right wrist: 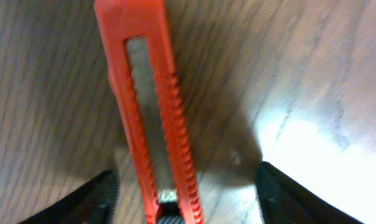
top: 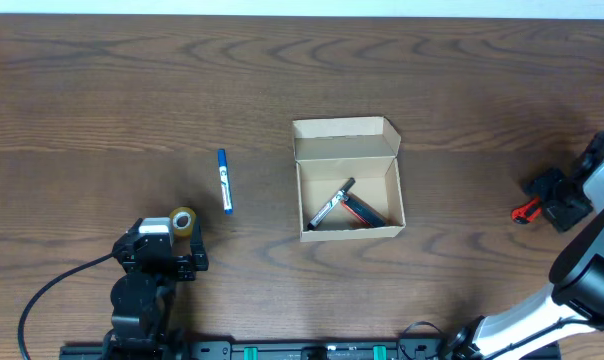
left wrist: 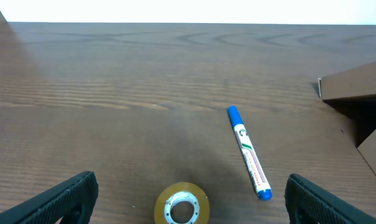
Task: Pack container
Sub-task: 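Lower right gripper onto the red box cutter and grasp it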
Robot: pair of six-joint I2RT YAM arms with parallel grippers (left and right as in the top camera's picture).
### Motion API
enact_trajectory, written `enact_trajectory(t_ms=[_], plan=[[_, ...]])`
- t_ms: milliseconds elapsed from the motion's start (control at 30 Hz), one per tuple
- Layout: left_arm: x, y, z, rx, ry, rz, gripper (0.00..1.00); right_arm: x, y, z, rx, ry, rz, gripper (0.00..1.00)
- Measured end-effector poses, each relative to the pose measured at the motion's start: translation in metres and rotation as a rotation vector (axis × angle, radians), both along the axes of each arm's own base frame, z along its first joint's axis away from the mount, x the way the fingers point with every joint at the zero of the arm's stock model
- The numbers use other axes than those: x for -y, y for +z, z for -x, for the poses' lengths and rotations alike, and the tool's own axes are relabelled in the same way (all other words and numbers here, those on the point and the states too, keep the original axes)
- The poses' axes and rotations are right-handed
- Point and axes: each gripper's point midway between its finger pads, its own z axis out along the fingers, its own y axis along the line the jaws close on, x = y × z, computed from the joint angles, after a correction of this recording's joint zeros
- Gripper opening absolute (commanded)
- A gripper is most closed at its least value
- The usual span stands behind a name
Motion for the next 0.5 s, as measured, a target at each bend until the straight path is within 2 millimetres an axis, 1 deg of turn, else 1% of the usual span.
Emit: enact_trajectory(t_ms=[100,133,167,233,267,333,500], plan=[[0.0002,0.0,0.0,0.0,0.0,0.003,0.95,0.0018,-0.0002,-0.001,-0.003,0.006,0.004,0.52],[0.0002,0.0,0.0,0.0,0.0,0.003,0.95,0.0021,-0.0003,-0.0014,-0.003,0.008,0.004,0.46],[0.0,0.0,0.0,0.0,0.001,0.003,0.95,0.0022,-0.0002,-0.0017,-0.002,0.01,0.004,0.35],[0.0001,0.0,0.0,0.0,0.001,0.003,0.95,0.0021,-0.0003,-0.0027,0.0,0.014,0.002,0.03],[0.0001,0.0,0.0,0.0,0.001,0.003,0.95,0.002,-0.0001,-0.0032,0.003,0.013,0.001,0.01],[0.0001,0.0,0.0,0.0,0.001,0.003,0.95,0.0023,0.0018,-0.0063,0.015,0.013,-0.002,0.01],[0.0001,0.0001,0.0,0.0,0.001,0.003,0.95,0.0018,0.0018,-0.0064,0.016,0.018,-0.005,0.01]])
